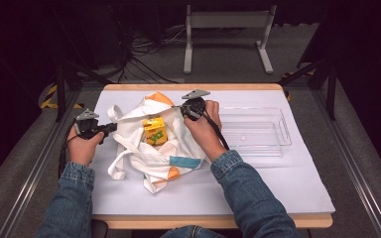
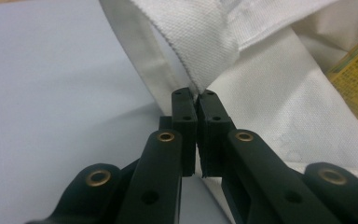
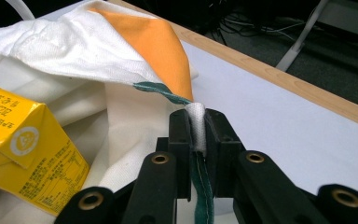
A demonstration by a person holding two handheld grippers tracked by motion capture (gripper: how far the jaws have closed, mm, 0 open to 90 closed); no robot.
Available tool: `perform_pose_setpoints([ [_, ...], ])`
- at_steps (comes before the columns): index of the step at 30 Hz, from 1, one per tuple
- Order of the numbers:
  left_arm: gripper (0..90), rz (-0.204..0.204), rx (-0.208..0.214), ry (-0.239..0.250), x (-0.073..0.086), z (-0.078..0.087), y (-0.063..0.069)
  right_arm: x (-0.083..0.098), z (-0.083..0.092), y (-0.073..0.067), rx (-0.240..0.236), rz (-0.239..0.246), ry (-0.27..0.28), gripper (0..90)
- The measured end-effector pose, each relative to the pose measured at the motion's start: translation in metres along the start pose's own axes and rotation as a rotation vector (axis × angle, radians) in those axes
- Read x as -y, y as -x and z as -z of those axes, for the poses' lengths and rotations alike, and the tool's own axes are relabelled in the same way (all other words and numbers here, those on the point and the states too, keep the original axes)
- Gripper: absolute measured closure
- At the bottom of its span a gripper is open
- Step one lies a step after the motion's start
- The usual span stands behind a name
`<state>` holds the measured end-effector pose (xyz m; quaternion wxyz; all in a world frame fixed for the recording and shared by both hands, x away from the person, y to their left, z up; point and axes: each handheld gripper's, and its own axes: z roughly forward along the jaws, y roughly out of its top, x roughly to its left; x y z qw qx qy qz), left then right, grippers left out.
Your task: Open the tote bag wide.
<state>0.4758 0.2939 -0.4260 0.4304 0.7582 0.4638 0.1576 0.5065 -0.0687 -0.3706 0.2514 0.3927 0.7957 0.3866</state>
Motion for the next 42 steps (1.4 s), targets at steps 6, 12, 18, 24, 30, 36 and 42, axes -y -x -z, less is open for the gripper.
perform_pose_setpoints([
  [6, 87.1, 0.008, -0.013, -0.008, 0.004, 0.003, -0.002, 0.002, -0.008, -0.007, 0.000, -0.035, -0.045, 81.8],
  [12, 87.2, 0.019, -0.004, -0.010, 0.008, 0.004, -0.004, 0.014, -0.022, -0.004, -0.009, -0.120, -0.079, 80.1],
  [18, 87.6, 0.027, -0.002, -0.031, 0.013, 0.001, -0.006, 0.024, -0.032, -0.004, 0.005, -0.126, -0.110, 79.4],
  [24, 87.9, 0.044, 0.001, -0.053, 0.016, -0.003, -0.008, 0.032, -0.040, -0.003, 0.003, -0.148, -0.159, 80.4],
  [30, 87.7, 0.017, -0.012, -0.043, 0.013, 0.004, -0.002, 0.032, -0.037, -0.002, -0.020, -0.158, -0.165, 79.8],
  [36, 70.5, -0.013, -0.026, -0.014, 0.007, 0.017, 0.004, 0.029, -0.028, 0.004, -0.069, -0.209, -0.110, 63.1],
  [42, 56.0, -0.045, -0.020, 0.056, -0.004, 0.036, 0.014, 0.023, -0.012, 0.011, -0.106, -0.265, -0.010, 45.7],
])
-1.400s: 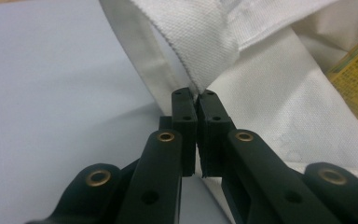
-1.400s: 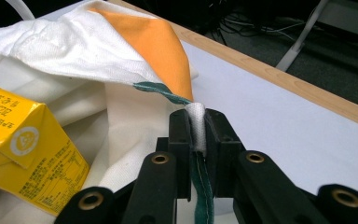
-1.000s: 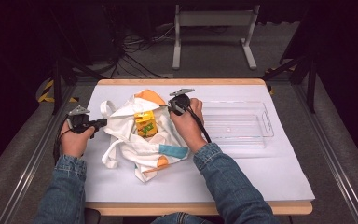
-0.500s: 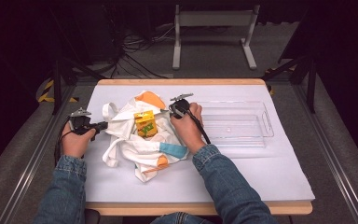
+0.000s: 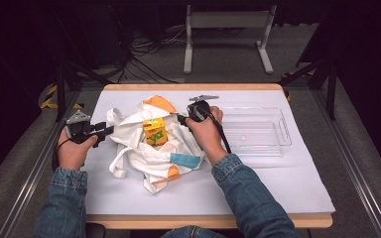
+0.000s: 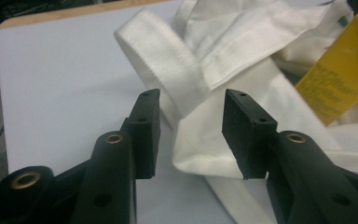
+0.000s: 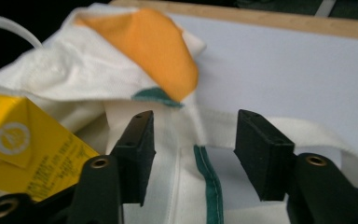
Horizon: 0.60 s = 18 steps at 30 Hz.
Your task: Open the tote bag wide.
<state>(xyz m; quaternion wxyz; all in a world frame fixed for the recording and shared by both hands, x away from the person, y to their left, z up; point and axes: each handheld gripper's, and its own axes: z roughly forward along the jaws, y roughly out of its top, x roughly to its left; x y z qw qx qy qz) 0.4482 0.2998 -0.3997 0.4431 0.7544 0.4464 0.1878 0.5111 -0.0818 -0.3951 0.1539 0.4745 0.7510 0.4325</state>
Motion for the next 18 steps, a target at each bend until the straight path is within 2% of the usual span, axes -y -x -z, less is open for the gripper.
perform_pose_setpoints([
  [3, 53.6, -0.014, 0.006, 0.018, -0.004, 0.007, 0.004, -0.007, 0.010, -0.002, -0.023, -0.005, 0.065, 42.1],
  [9, 50.4, -0.009, 0.030, 0.030, -0.009, 0.014, 0.009, -0.019, 0.028, -0.007, -0.099, 0.040, 0.148, 38.8],
  [13, 48.3, -0.010, 0.046, 0.037, -0.013, 0.020, 0.013, -0.025, 0.039, -0.010, -0.148, 0.111, 0.162, 38.8],
  [14, 47.7, -0.010, 0.046, 0.037, -0.013, 0.020, 0.013, -0.025, 0.039, -0.010, -0.148, 0.111, 0.162, 38.8],
  [16, 44.1, -0.022, 0.052, 0.042, -0.015, 0.025, 0.016, -0.027, 0.045, -0.010, -0.188, 0.134, 0.168, 38.8],
  [18, 41.7, -0.028, 0.053, 0.043, -0.016, 0.027, 0.017, -0.027, 0.046, -0.010, -0.196, 0.142, 0.173, 38.8],
])
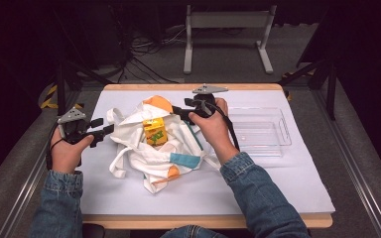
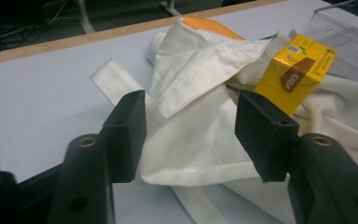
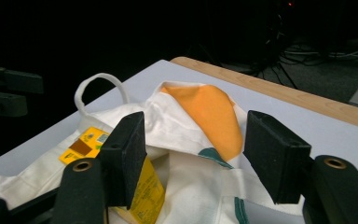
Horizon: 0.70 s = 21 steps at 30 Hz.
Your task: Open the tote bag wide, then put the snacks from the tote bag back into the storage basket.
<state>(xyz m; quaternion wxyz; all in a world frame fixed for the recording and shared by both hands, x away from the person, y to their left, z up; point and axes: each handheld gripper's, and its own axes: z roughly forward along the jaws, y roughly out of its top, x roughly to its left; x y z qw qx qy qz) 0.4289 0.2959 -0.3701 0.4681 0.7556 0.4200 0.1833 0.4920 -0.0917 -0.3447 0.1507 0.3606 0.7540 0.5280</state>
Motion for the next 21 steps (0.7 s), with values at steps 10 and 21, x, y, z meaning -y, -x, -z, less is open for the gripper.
perform_pose_setpoints([
  [10, 34.1, -0.015, 0.016, -0.006, -0.002, 0.011, 0.007, -0.012, 0.014, -0.007, -0.156, 0.102, 0.029, 32.6],
  [21, 30.8, -0.027, 0.002, -0.016, -0.004, 0.019, 0.014, -0.018, 0.011, -0.017, -0.360, 0.086, 0.036, 19.7],
])
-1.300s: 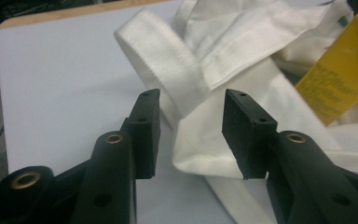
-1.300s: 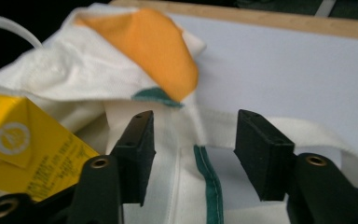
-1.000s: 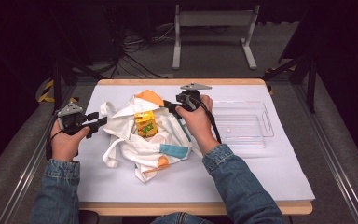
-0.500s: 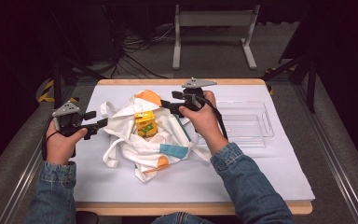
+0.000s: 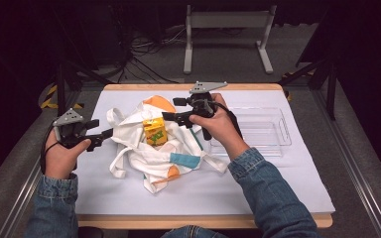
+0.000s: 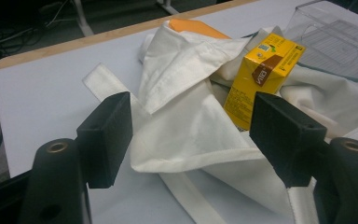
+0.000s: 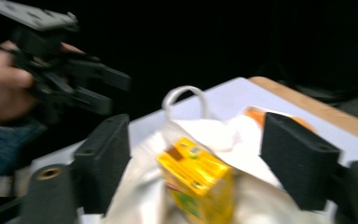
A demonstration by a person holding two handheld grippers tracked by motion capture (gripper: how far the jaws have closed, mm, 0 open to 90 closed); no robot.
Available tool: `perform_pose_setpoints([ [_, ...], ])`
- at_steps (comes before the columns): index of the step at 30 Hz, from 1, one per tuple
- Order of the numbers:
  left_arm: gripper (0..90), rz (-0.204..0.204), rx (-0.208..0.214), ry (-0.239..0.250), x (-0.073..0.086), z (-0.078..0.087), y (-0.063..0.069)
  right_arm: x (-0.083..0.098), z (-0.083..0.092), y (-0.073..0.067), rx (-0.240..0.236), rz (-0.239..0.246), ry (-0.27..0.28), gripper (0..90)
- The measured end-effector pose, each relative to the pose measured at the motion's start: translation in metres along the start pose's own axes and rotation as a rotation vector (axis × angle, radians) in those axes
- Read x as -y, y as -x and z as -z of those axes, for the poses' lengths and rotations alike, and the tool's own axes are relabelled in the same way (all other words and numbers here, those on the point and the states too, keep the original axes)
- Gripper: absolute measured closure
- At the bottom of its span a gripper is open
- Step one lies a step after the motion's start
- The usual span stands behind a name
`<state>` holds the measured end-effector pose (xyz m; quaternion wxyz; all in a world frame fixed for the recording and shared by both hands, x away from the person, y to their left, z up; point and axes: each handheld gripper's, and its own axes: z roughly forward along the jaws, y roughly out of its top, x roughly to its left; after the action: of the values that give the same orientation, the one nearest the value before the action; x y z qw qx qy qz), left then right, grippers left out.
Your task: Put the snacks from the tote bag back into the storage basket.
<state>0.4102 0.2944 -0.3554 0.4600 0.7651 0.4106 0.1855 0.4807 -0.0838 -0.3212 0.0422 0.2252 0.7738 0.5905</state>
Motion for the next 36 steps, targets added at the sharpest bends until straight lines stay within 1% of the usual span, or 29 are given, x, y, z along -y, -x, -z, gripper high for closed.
perform_pose_setpoints([
  [1, 30.6, 0.000, 0.000, 0.000, 0.000, 0.000, 0.000, 0.000, 0.000, 0.000, 0.000, 0.000, 0.000, 19.7],
  [2, 30.3, 0.012, -0.004, -0.003, 0.001, 0.001, -0.002, -0.001, -0.003, -0.003, -0.044, -0.030, -0.007, 19.6],
  [3, 30.2, 0.012, -0.004, -0.003, 0.001, 0.001, -0.002, -0.001, -0.004, -0.004, -0.047, -0.014, -0.023, 19.9],
  [4, 30.1, 0.019, -0.011, -0.009, 0.004, 0.002, -0.003, -0.002, -0.005, -0.005, -0.048, 0.026, -0.048, 22.6],
  [5, 30.1, 0.022, -0.012, -0.011, 0.005, 0.002, -0.003, -0.002, -0.007, -0.005, -0.041, 0.055, -0.067, 24.8],
  [7, 30.1, 0.022, -0.018, -0.013, 0.007, 0.006, -0.003, -0.003, -0.009, -0.006, -0.025, 0.104, -0.095, 25.8],
  [8, 30.1, 0.024, -0.019, -0.010, 0.008, 0.008, -0.003, -0.003, -0.011, -0.007, -0.020, 0.107, -0.105, 25.8],
  [11, 30.4, 0.030, -0.023, -0.008, 0.010, 0.012, -0.002, -0.004, -0.014, -0.005, -0.016, 0.100, -0.108, 25.9],
  [16, 30.5, 0.035, -0.045, -0.006, 0.014, 0.019, -0.003, -0.001, -0.025, 0.001, 0.002, 0.114, -0.120, 24.3],
  [18, 30.5, 0.041, -0.043, -0.006, 0.015, 0.021, -0.002, 0.001, -0.030, 0.004, 0.007, 0.109, -0.126, 23.8],
  [21, 30.5, 0.033, -0.045, -0.007, 0.016, 0.022, -0.002, 0.006, -0.038, 0.008, 0.011, 0.104, -0.140, 23.6],
  [26, 30.4, 0.043, -0.042, -0.001, 0.016, 0.023, -0.003, 0.012, -0.052, 0.009, -0.004, 0.102, -0.153, 22.1],
  [30, 30.4, 0.040, -0.041, 0.004, 0.016, 0.022, -0.003, 0.016, -0.061, 0.009, -0.013, 0.107, -0.166, 20.2],
  [36, 30.2, 0.041, -0.036, 0.005, 0.015, 0.021, -0.004, 0.022, -0.073, 0.011, -0.009, 0.116, -0.191, 18.8],
])
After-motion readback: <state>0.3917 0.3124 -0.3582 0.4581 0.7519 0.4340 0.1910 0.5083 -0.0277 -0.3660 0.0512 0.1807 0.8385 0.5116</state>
